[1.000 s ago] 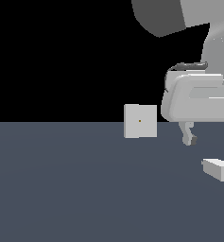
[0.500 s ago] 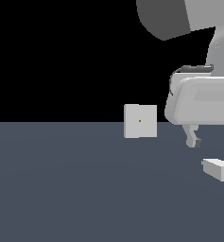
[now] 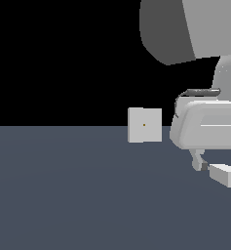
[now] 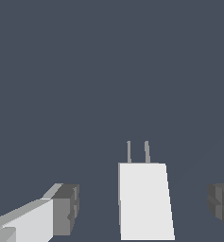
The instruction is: Plug the charger into the wall socket.
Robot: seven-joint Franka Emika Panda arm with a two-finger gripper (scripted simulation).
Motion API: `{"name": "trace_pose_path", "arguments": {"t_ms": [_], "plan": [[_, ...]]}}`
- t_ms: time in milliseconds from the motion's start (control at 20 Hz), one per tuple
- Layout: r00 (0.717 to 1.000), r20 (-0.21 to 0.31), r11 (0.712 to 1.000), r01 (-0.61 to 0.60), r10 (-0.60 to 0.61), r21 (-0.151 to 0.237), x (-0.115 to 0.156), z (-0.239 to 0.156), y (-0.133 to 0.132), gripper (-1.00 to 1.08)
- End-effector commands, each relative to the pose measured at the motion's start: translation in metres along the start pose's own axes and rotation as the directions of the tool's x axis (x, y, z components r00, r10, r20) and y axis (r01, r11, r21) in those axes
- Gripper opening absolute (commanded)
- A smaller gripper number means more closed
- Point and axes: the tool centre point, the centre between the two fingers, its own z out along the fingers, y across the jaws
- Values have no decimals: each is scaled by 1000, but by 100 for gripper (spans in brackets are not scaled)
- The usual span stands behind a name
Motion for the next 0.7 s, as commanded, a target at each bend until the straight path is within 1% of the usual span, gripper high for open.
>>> {"name": "trace_pose_path", "arguments": {"t_ms": [0, 300, 350, 650], "plan": [[1000, -1, 1000, 0, 0, 0, -3, 9, 0, 100], [1000, -1, 1000, 1, -1, 0, -5, 18, 0, 100], [1000, -1, 1000, 1, -1, 0, -5, 18, 0, -100], [1000, -1, 1000, 1, -1, 0, -5, 18, 0, -100]]}}
